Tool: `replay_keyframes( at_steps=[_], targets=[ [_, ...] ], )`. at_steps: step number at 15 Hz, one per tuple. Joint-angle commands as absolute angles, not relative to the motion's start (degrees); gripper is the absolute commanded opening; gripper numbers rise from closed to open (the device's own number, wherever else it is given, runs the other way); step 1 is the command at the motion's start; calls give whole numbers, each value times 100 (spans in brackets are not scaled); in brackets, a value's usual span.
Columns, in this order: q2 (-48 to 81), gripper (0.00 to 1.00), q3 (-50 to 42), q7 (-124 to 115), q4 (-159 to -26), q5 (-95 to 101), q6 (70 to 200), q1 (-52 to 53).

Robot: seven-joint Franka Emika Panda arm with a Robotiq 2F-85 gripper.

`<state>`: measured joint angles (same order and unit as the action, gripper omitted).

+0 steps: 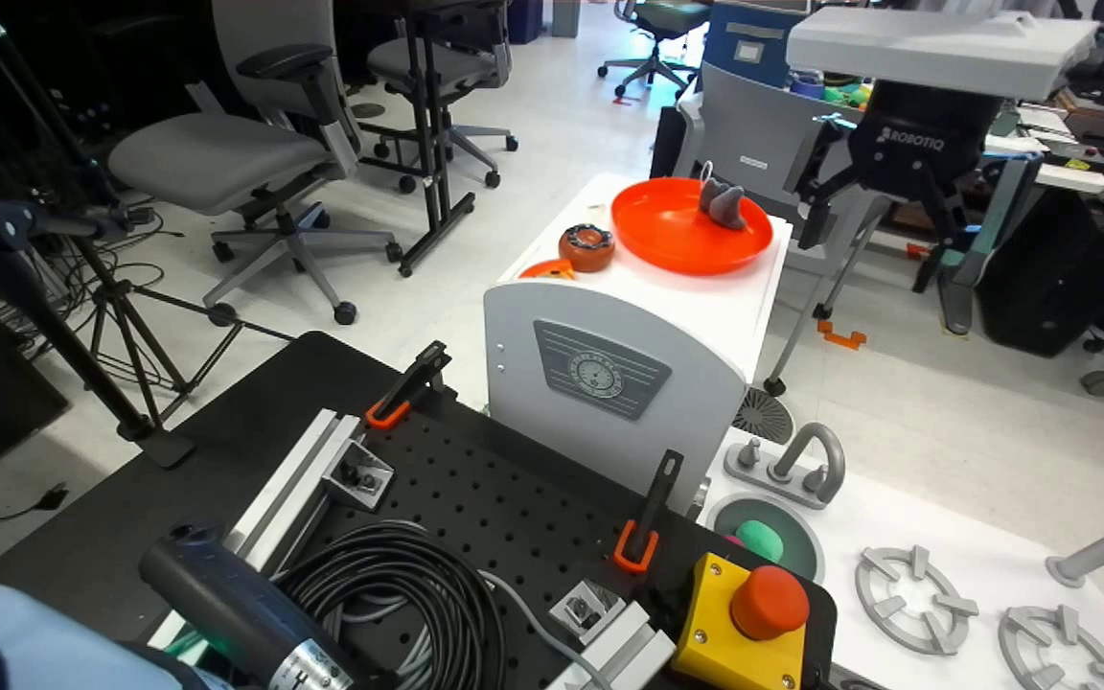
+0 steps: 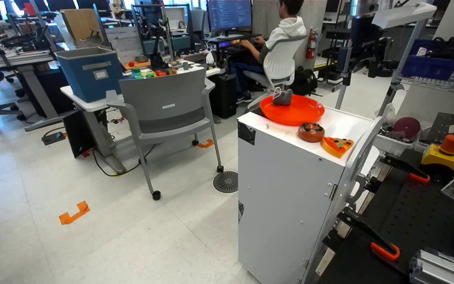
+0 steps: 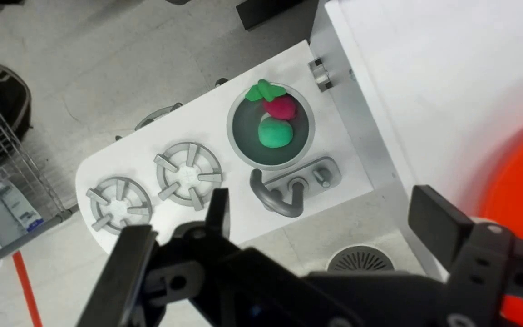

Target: Put the purple plush toy in the sink

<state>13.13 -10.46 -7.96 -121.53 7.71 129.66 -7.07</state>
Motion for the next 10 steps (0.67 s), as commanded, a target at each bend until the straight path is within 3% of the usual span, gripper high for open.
replay_keyframes(
  at_steps=[1, 10],
  targets=[
    [1068, 100, -781, -49, -12304, 691, 13160, -671],
    [652, 100, -537, 421, -12525, 71, 13271, -701]
  ],
)
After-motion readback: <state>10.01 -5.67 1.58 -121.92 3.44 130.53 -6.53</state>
